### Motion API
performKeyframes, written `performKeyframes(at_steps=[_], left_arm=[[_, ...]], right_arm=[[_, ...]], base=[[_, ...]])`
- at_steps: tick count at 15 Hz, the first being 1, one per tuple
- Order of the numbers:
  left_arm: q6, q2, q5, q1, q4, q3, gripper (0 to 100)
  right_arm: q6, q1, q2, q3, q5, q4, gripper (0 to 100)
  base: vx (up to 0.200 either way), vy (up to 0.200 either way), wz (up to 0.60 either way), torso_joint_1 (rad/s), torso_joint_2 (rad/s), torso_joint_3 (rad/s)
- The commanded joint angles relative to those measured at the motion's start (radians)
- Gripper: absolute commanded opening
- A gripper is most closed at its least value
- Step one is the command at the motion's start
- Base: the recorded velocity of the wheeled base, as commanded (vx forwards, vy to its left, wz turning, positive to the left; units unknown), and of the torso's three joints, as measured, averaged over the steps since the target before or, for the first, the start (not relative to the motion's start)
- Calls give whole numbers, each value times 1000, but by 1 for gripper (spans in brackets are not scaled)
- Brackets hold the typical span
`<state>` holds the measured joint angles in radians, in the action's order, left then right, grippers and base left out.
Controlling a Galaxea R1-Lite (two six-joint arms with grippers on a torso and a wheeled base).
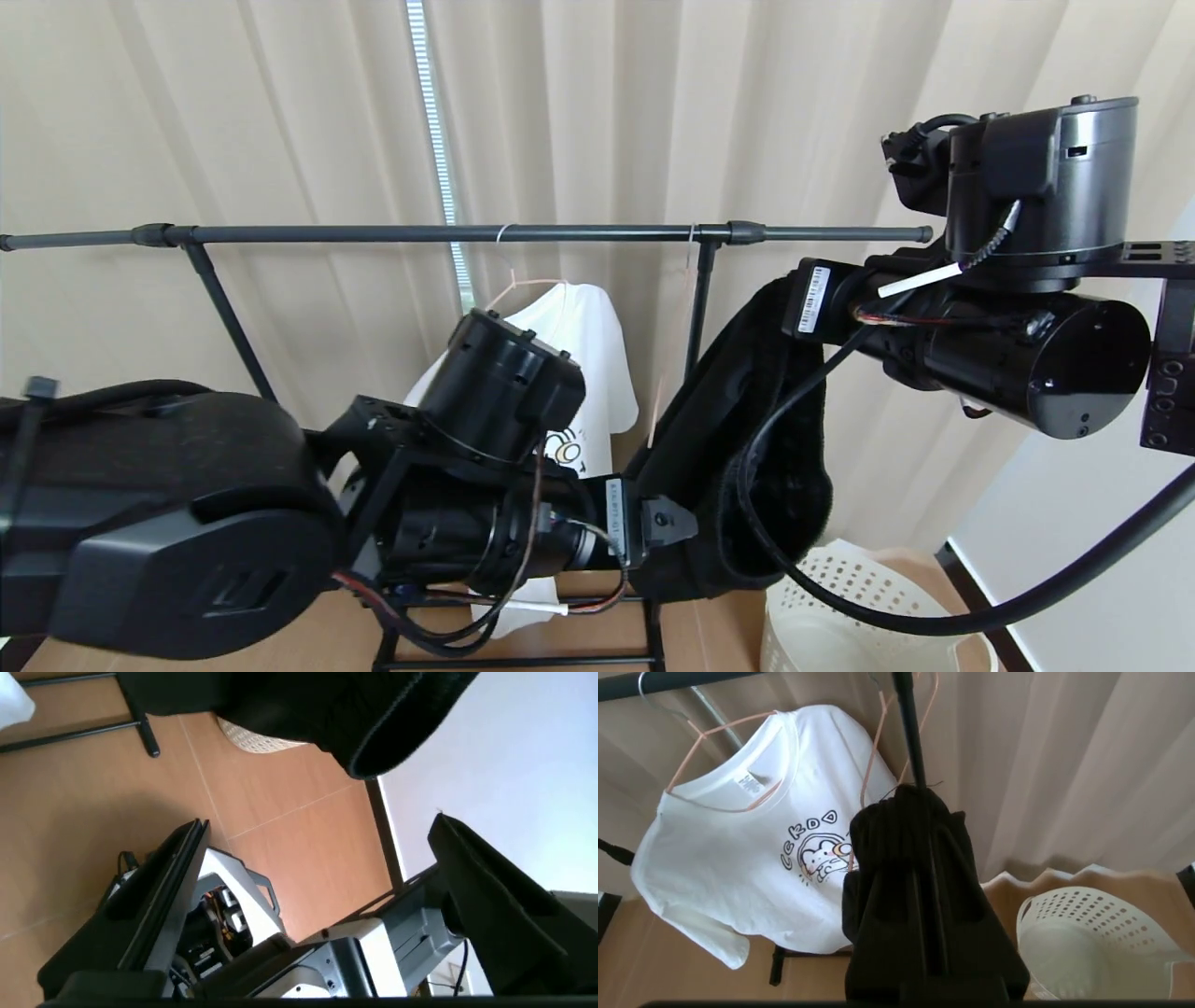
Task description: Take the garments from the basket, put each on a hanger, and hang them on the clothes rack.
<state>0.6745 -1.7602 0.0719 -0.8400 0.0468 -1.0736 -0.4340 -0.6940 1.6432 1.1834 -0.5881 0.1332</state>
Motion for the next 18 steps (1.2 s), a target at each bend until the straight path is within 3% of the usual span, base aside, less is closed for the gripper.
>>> performKeyframes(at_steps=[1,4,8,11,14,18], left_arm=[[14,-128,-3,-24,1,-78,100],[83,-249,-50,-73,5,-203,100],[85,-285,-67,-146,8,-243,100],[86,-320,-107,-152,7,-272,100],[145,-400,-165,-151,13,-338,100],[146,-421,-230,-148,10,-344,100]], right_arm=[[-8,-13,10,16,-4,-1,0],[-9,-13,15,18,-9,0,0],[-11,-15,35,19,-10,0,0],[-11,-16,33,19,-10,2,0],[-12,-16,32,19,-10,2,0],[-12,-16,32,19,-12,2,0]], base=[[0,0,0,0,0,0],[0,0,0,0,0,0],[0,0,0,0,0,0],[0,0,0,0,0,0],[0,0,0,0,0,0],[0,0,0,0,0,0]])
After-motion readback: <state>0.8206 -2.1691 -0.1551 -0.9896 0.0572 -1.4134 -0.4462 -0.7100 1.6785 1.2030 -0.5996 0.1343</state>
